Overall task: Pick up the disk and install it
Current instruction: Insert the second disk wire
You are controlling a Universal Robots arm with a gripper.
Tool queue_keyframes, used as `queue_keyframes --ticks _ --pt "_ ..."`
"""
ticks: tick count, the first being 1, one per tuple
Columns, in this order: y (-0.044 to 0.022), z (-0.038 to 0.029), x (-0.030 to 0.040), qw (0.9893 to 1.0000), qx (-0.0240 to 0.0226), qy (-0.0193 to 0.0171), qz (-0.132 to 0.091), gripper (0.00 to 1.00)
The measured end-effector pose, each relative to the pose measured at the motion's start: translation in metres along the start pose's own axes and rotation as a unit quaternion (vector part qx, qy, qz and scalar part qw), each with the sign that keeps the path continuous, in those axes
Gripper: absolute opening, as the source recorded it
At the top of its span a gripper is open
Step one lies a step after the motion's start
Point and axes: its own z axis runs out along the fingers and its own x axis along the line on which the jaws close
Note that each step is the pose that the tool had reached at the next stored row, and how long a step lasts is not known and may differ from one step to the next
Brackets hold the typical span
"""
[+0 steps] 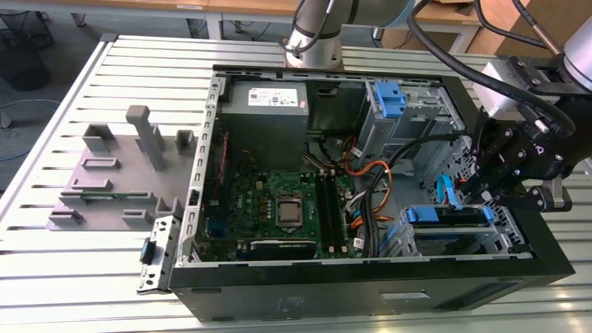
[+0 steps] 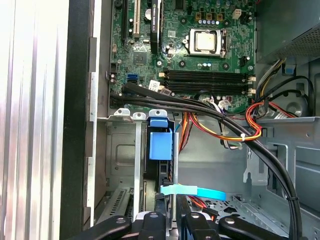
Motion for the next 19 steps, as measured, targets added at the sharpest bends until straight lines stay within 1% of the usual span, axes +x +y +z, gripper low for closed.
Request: queue_keyframes --ticks 5,10,15,19 --pt "0.0 -0.0004 0.0 1.0 0.0 0.0001 0.0 0.24" --pt "0.0002 -0.0061 -0.0003 1.0 0.0 0.0001 0.0 0.24" --pt "0.0001 -0.0063 -0.0003 1.0 0.0 -0.0003 0.0 0.24" --pt "-0.0027 -0.0057 -0.0006 1.0 0.0 -0.0011 0.0 0.24"
